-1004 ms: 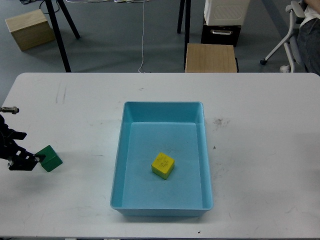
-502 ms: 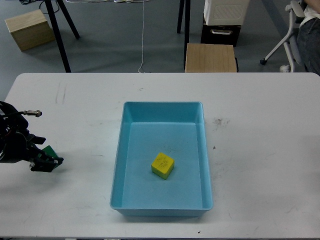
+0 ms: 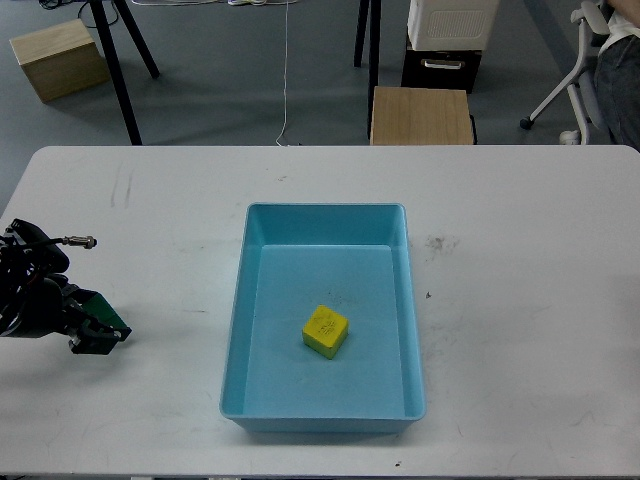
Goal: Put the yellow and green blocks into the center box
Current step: 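Move the left gripper to the green cube and grasp it, then lift the green cube with the left gripper over the tray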
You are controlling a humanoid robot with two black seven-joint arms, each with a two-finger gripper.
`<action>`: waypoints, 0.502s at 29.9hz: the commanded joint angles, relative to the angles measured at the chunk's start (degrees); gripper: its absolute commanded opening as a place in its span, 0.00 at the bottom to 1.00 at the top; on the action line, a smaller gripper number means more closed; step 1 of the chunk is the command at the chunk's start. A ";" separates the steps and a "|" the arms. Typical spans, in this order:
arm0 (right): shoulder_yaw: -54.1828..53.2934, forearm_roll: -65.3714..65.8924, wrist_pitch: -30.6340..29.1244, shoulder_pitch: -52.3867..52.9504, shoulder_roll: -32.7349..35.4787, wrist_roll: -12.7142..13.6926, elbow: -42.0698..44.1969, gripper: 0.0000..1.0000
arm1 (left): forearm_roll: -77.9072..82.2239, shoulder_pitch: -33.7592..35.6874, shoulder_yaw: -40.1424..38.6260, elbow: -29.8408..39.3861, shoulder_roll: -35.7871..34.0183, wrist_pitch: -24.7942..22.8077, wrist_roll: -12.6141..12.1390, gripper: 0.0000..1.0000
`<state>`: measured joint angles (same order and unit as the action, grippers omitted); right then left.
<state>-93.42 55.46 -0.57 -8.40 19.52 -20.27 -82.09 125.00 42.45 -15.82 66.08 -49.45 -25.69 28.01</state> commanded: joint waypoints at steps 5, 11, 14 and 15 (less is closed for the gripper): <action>-0.18 -0.08 0.05 -0.47 -0.01 -0.03 0.00 0.97 | 0.00 0.09 2.54 -2.01 0.32 2.13 -0.01 0.60; -0.18 -0.08 0.05 -0.56 -0.09 -0.03 0.00 0.97 | 0.00 0.09 3.52 -1.92 0.23 2.31 -0.01 0.46; -0.18 -0.09 0.05 -0.56 -0.01 -0.03 0.00 0.97 | 0.00 0.44 3.52 -1.92 0.14 2.92 -0.01 0.31; -0.18 -0.09 0.05 -0.56 -0.09 -0.03 0.00 0.97 | 0.00 0.79 3.52 -1.92 0.14 3.10 -0.01 0.27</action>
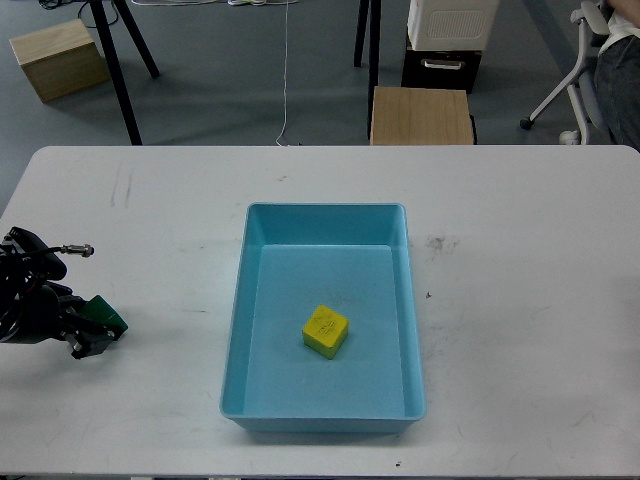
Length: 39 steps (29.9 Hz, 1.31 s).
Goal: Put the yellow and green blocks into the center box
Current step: 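Lift the green cube with the left gripper over the tray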
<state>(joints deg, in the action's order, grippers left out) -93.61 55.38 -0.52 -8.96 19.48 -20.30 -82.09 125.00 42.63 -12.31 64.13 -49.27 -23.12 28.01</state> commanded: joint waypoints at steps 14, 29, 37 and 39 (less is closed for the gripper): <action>0.00 -0.01 -0.01 -0.88 -0.06 0.00 0.00 0.97 | 0.00 17.65 -0.17 9.17 -5.40 7.57 -0.01 0.12; 0.18 -0.01 -0.01 -1.50 -0.06 0.00 0.00 0.97 | 0.00 28.29 2.99 28.60 10.66 -4.88 -0.01 0.14; 0.00 -0.01 0.08 -1.67 -0.06 0.00 0.00 0.97 | 0.00 32.78 13.09 19.13 24.38 -4.88 -0.01 0.15; -0.08 -0.01 0.08 -1.76 -0.06 0.00 0.00 0.97 | 0.00 32.34 13.80 15.17 26.41 -4.88 -0.01 0.17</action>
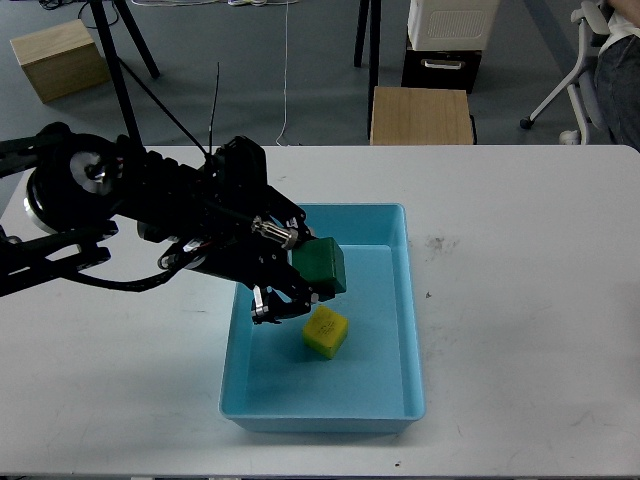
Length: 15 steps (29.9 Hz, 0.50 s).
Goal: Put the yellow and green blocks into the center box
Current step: 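Lift the green cube with the left gripper over the tray, then lower the green cube onto the yellow cube and open the left gripper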
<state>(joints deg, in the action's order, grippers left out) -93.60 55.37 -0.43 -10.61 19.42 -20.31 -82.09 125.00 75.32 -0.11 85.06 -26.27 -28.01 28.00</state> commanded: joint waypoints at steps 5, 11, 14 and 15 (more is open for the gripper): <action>-0.18 -0.35 0.00 -0.11 0.01 0.00 0.17 0.97 | 0.00 -0.34 4.24 -6.93 3.95 0.01 0.00 0.18; -0.18 -1.58 0.00 -0.11 0.01 0.00 0.79 0.97 | 0.00 -1.57 4.42 -7.19 5.53 0.01 0.00 0.19; -0.18 -1.58 0.00 -0.03 0.01 0.00 0.70 0.97 | 0.00 -2.80 4.33 -8.50 6.67 0.01 0.00 0.22; -0.18 -1.58 0.00 -0.03 0.01 0.00 0.70 0.97 | 0.00 -2.89 4.33 -9.03 6.85 0.01 0.00 0.22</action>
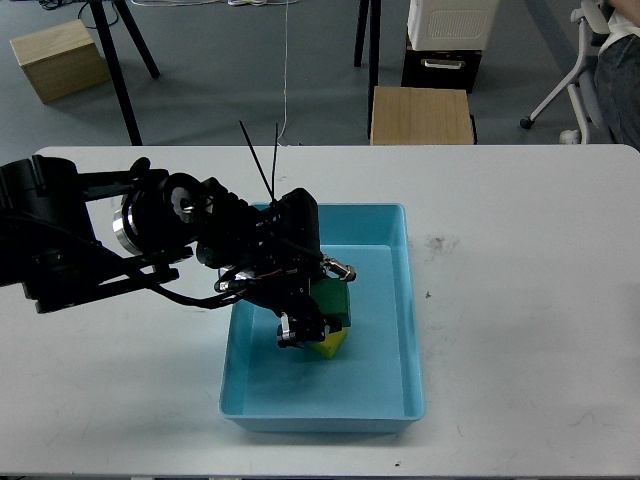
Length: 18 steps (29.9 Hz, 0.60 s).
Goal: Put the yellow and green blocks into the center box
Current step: 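Lower the green cube onto the yellow cube and open the left gripper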
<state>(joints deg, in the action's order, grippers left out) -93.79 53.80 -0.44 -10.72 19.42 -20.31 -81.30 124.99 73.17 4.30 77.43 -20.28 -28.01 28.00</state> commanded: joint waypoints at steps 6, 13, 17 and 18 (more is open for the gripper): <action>0.36 -0.01 0.00 0.00 0.00 0.00 -0.09 0.97 | 0.01 -0.75 0.01 -4.65 2.44 0.01 0.00 0.28; 0.18 -0.01 -0.01 0.00 0.00 -0.08 0.00 0.97 | 0.01 -1.45 -0.08 -4.75 2.62 0.01 0.00 0.49; 0.27 -0.01 -0.09 0.00 -0.08 -0.08 0.00 0.97 | 0.01 -1.54 -0.08 -4.75 2.70 0.01 0.00 0.54; 0.27 -0.01 -0.01 0.00 -0.08 -0.08 0.00 0.97 | 0.01 -1.54 -0.08 -4.75 2.70 0.01 0.00 0.55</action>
<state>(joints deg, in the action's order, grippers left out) -93.52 53.79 -0.47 -10.72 19.36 -20.35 -81.33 125.00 71.67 4.24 72.68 -17.59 -28.00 28.00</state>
